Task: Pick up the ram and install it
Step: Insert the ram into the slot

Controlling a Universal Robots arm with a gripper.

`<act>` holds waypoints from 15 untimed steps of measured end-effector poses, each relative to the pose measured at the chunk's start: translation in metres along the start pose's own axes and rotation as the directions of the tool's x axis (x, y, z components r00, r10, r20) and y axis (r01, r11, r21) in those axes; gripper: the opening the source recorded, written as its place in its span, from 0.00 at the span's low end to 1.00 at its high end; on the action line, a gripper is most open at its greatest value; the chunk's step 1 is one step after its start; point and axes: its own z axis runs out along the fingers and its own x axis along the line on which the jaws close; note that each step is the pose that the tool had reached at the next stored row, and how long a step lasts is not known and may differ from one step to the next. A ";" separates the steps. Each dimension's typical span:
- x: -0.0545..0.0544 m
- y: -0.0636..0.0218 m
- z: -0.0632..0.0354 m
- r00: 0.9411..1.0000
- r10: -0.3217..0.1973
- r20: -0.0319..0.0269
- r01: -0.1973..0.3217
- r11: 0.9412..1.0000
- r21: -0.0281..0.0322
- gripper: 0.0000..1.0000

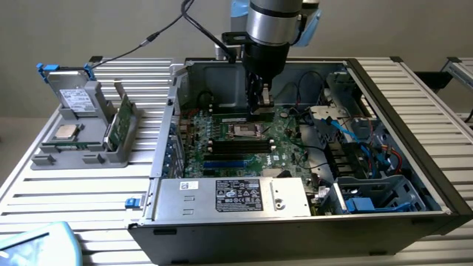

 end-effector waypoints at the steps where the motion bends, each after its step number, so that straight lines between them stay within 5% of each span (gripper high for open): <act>1: 0.000 -0.0001 0.0018 1.000 0.002 0.000 -0.002 1.000 0.000 0.14; 15: 0.003 -0.0019 0.0272 1.000 0.027 0.002 -0.027 1.000 0.000 0.14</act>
